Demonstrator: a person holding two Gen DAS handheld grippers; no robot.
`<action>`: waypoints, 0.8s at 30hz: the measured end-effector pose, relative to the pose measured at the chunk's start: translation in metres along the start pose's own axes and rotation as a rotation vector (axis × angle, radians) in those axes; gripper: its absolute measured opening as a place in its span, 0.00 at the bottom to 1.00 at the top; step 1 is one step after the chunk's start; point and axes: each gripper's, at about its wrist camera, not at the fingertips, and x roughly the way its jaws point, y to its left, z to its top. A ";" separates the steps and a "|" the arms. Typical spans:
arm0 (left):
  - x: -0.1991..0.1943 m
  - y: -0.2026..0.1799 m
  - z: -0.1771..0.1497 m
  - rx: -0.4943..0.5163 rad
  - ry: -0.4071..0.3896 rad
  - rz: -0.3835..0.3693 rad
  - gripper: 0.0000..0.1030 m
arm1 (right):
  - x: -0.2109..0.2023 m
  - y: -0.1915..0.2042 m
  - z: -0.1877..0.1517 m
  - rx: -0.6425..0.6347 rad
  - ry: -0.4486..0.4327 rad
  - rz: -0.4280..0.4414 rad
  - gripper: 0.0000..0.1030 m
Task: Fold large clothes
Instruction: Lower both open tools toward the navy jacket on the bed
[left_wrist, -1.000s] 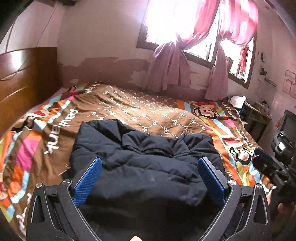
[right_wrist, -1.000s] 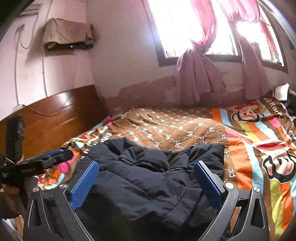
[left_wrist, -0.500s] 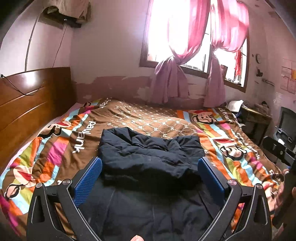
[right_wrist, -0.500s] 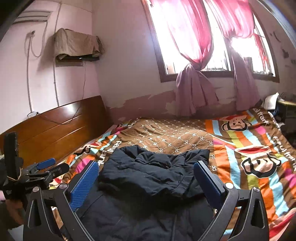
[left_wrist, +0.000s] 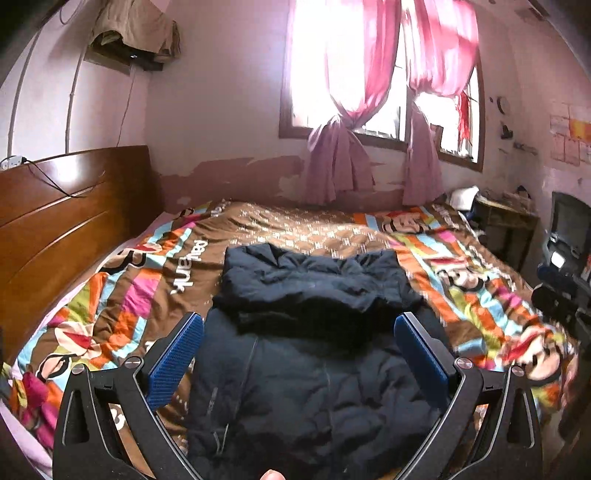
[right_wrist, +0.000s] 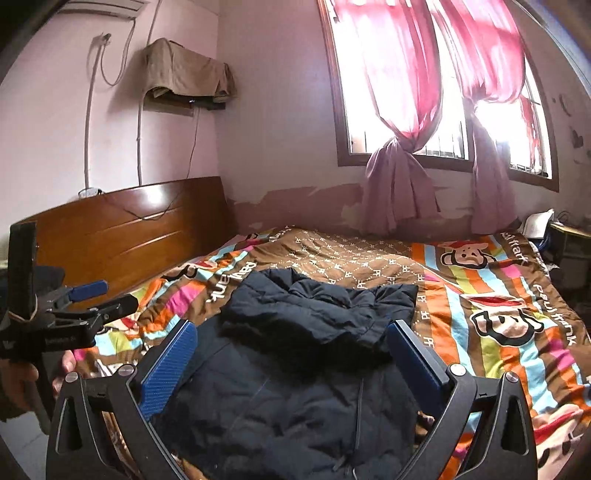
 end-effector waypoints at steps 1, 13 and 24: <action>-0.001 0.001 -0.006 0.013 0.008 -0.001 0.98 | -0.003 0.003 -0.006 -0.008 0.008 -0.010 1.00; -0.002 0.040 -0.099 0.025 0.133 -0.021 0.98 | 0.002 0.017 -0.104 -0.178 0.246 -0.145 1.00; 0.027 0.035 -0.151 0.129 0.249 -0.024 0.98 | 0.044 0.024 -0.183 -0.174 0.464 -0.126 1.00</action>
